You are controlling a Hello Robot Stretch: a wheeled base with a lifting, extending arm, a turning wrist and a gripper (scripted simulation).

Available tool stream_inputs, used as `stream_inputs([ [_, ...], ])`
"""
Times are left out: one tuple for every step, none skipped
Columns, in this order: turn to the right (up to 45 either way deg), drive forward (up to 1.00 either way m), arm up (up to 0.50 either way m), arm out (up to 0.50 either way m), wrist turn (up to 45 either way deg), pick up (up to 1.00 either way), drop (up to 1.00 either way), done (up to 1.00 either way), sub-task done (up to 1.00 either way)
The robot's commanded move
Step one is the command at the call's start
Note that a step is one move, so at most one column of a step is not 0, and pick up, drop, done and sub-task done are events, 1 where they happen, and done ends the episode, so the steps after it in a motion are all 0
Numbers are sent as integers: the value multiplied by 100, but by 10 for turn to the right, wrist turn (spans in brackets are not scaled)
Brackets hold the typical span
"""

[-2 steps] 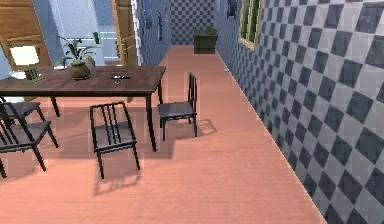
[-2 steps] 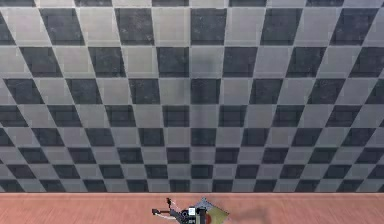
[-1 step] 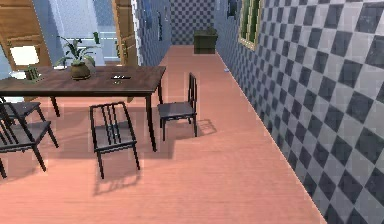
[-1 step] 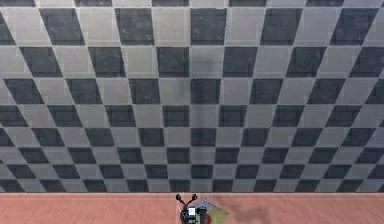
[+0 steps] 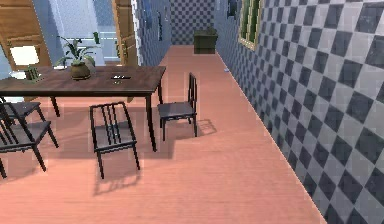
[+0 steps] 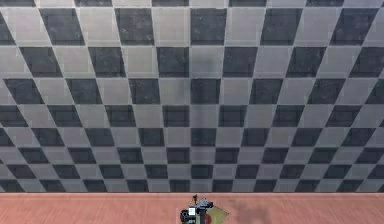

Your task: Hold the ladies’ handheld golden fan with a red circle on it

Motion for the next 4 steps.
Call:
stream_inputs([
  [0, 0, -30, 0, 0, 0, 0, 0, 0],
  [0, 0, 0, 0, 0, 100, 0, 0, 0],
  [0, 0, 10, 0, 0, 0, 0, 0, 0],
  [0, 0, 0, 0, 0, 0, 0, 100, 0],
])
